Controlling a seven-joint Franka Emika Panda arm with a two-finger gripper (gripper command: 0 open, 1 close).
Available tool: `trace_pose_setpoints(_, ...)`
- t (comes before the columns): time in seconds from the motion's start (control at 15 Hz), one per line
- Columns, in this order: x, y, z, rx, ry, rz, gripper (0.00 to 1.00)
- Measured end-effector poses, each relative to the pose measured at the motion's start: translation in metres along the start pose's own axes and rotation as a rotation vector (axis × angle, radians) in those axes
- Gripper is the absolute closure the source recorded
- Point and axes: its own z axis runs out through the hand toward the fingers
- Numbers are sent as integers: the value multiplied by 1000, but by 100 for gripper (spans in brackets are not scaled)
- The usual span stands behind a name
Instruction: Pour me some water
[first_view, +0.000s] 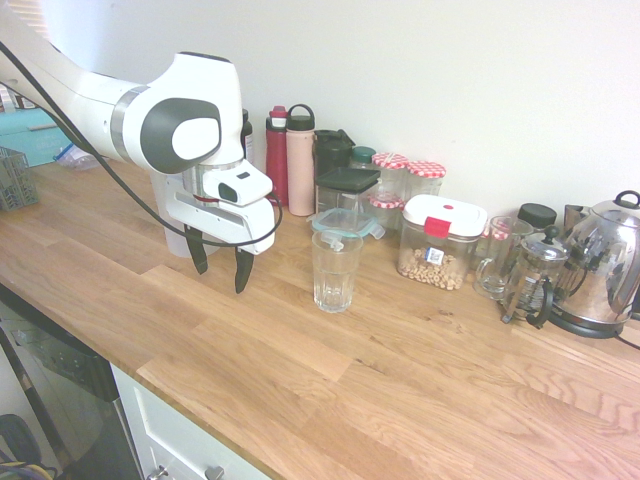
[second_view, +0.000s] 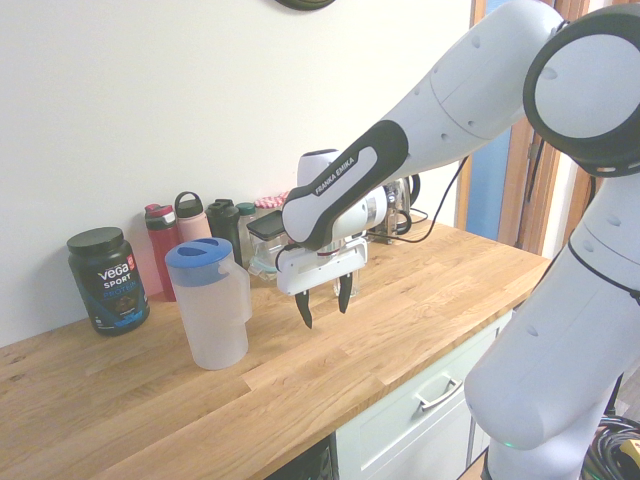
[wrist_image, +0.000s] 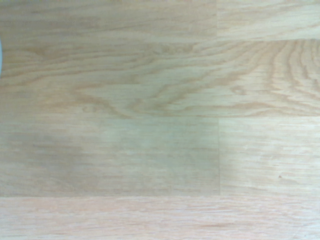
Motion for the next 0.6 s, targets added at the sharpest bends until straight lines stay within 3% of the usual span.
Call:
trace_pose_setpoints(0.33,-13,-4,-14,21,10,-24,0)
trace_pose_setpoints(0.6,-84,-13,-70,98,64,-168,0)
